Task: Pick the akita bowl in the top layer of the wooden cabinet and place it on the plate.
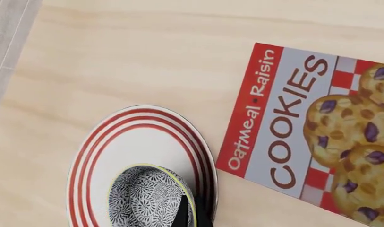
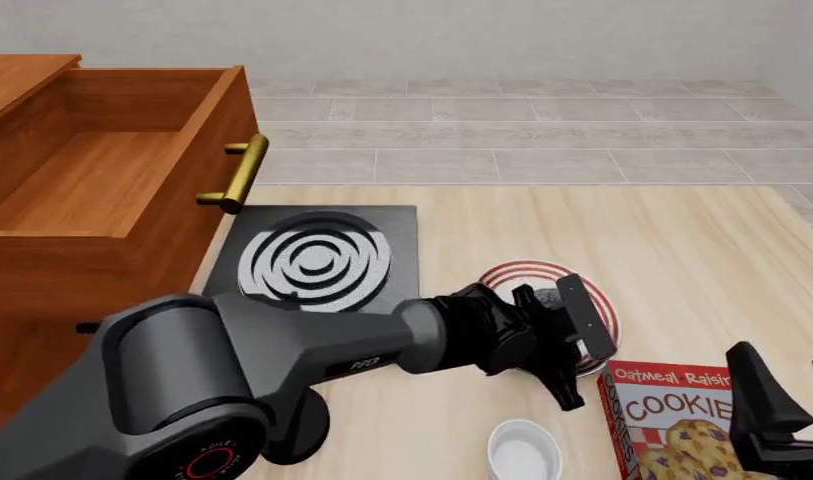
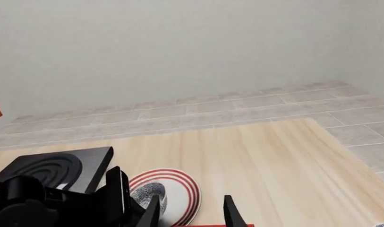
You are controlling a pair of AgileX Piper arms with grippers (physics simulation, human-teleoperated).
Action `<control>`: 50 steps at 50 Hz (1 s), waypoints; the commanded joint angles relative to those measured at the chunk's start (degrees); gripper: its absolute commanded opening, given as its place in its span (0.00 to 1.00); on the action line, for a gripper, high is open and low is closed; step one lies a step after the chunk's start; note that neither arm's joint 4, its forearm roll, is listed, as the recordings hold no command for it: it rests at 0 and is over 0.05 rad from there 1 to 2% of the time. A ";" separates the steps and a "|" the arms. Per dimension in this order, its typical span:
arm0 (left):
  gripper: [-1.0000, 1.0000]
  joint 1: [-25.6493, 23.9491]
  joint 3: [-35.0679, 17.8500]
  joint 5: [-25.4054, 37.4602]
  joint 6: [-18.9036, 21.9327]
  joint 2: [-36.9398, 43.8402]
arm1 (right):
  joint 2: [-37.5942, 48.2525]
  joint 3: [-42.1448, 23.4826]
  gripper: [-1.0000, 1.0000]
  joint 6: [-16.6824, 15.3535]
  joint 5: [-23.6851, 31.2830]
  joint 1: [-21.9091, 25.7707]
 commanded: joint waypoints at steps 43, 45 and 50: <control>1.00 1.14 -0.41 2.14 0.70 -1.95 | -1.91 -0.14 1.00 -0.22 1.78 0.06; 1.00 1.17 -0.45 2.30 0.73 -2.23 | -2.03 -0.13 1.00 -0.27 1.85 0.06; 1.00 1.15 -0.22 2.51 0.90 -2.80 | -2.18 -0.12 1.00 -0.33 1.95 0.03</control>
